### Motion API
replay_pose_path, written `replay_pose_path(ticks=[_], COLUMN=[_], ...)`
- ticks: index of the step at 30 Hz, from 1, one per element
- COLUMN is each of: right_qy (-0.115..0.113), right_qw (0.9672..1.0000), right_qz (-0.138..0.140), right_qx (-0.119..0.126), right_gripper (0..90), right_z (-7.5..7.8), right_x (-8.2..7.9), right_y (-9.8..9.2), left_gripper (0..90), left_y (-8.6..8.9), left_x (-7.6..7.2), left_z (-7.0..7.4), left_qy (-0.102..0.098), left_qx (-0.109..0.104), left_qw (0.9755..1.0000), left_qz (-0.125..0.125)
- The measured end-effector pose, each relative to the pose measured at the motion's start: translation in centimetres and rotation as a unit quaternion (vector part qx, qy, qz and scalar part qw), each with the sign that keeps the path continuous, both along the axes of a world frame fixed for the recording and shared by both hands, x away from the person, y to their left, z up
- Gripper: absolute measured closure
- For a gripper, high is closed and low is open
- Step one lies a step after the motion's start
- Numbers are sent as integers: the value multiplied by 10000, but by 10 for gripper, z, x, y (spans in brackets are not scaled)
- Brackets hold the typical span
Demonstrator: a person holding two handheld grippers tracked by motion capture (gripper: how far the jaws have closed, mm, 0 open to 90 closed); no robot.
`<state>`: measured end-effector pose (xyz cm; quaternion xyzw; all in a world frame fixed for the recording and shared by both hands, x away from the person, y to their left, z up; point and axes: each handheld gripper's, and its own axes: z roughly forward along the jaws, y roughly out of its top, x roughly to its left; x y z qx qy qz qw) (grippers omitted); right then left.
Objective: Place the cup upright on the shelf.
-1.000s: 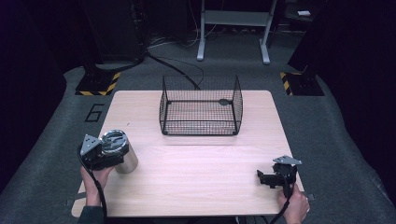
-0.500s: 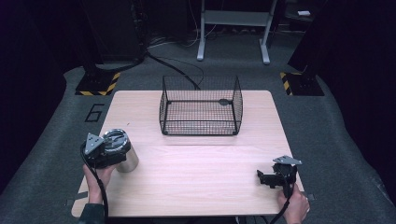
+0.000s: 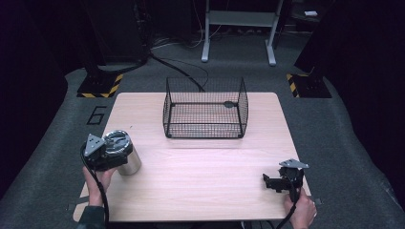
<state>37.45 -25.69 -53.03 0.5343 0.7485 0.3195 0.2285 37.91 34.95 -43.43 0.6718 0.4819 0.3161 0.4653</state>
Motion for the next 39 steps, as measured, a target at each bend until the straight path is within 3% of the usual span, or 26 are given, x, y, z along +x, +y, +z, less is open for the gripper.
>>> replay_pose_path(ticks=[5, 9, 21, 39], right_qy=[1, -1, 2, 2], right_qw=[10000, 10000, 10000, 10000], right_qz=[0, 0, 4, 2], right_qx=[0, 0, 1, 3], right_gripper=[0, 0, 0, 0], right_z=[0, 0, 0, 0], right_x=[0, 0, 0, 0], right_y=[0, 0, 0, 0], left_gripper=[36, 36, 36, 36], left_y=[-6, -10, -24, -51], left_x=[-1, 0, -1, 8], left_z=[8, 12, 27, 37], left_qy=[5, 3, -43, -78], left_qx=[117, 31, 139, 199], left_qw=[9998, 9995, 9984, 9958], left_qz=[-155, -318, -549, -887])
